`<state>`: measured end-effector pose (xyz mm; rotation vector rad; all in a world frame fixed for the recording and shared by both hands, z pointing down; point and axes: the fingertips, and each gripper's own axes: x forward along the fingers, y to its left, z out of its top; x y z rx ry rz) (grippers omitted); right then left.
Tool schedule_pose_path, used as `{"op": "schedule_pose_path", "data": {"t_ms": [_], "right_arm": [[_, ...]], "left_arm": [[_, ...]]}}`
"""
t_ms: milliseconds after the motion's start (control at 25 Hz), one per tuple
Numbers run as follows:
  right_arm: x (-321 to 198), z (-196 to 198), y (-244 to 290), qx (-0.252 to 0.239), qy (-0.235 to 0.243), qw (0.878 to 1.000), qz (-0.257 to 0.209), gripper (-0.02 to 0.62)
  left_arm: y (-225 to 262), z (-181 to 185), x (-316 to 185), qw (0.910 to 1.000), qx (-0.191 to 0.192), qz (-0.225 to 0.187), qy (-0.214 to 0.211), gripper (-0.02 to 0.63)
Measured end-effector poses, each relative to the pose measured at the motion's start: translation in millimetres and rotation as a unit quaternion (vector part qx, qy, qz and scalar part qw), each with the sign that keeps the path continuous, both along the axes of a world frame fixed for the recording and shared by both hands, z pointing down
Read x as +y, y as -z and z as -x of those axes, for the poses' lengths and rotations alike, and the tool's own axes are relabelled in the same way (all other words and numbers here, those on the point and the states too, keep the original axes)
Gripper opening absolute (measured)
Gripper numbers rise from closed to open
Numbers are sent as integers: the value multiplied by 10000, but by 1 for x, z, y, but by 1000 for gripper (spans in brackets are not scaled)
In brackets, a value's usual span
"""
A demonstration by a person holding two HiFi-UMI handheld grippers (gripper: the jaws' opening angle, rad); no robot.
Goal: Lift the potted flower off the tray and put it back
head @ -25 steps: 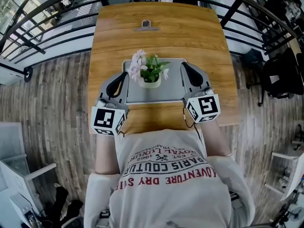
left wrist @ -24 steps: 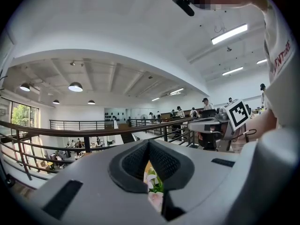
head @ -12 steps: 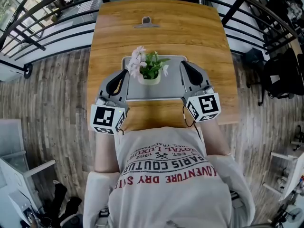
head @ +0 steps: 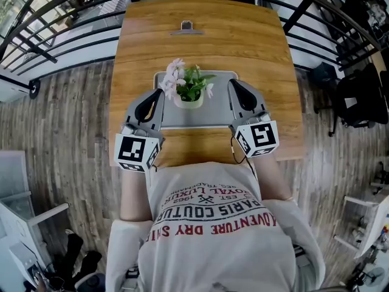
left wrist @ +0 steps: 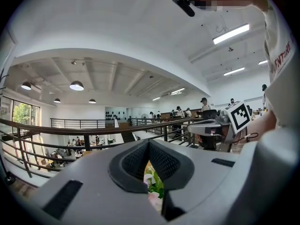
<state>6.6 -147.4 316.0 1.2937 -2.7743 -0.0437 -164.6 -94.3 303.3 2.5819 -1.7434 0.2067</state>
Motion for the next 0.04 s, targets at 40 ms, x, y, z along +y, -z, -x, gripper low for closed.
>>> {"op": "schedule_pose_path", "data": {"t_ms": [40], "right_arm": [[0, 1, 0, 7, 14, 10000, -11, 26]], "left_arm": [[0, 0, 0, 10000, 1, 7, 6, 12]]}}
